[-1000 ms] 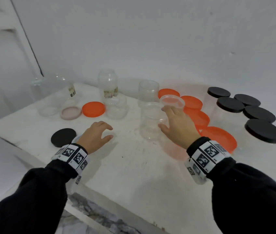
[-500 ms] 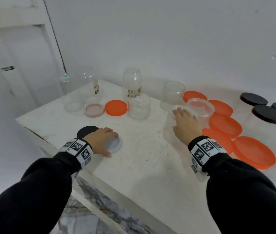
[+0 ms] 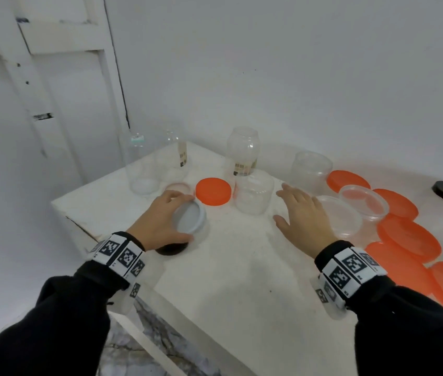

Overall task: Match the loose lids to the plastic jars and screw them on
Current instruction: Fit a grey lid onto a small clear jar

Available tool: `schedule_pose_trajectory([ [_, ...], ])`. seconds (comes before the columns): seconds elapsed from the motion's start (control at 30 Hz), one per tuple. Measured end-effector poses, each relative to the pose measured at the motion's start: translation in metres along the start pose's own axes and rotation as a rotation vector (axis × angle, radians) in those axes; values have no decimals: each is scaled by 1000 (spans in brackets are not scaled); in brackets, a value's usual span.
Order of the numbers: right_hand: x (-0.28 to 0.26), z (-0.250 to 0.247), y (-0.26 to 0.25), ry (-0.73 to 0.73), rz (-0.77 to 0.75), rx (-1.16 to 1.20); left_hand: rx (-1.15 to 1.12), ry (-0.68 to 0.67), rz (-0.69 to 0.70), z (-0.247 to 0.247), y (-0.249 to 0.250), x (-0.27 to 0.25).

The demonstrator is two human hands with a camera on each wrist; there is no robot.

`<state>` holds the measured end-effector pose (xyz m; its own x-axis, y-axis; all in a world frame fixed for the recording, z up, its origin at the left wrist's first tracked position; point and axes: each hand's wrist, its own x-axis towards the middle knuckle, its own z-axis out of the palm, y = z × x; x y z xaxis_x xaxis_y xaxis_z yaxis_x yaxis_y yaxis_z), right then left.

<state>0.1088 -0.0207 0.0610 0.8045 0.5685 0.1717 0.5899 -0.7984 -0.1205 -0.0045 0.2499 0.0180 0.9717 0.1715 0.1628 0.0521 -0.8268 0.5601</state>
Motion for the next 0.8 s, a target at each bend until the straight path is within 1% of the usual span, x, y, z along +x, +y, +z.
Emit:
schedule_pose_trajectory([
  [0.1,32,1,-34,9,-72,72,-40,125,13,-39,-22,6],
  [0.23,79,7,-80,-19,-132,150,-76,315,64,-81,-55,7],
  [0.33,118,14,-117,-40,-149,170,-90,398,83,-108,-83,6],
  [0.57,195,33,-182,-13,-173,187,-96,408,70,-145,-139,12],
  [0.67,217,39,-198,-5,-157,170,-100,386,70,-151,-152,15],
  [0.8,235,46,-208,-16,-118,87,-122,352,101,-150,-163,19],
])
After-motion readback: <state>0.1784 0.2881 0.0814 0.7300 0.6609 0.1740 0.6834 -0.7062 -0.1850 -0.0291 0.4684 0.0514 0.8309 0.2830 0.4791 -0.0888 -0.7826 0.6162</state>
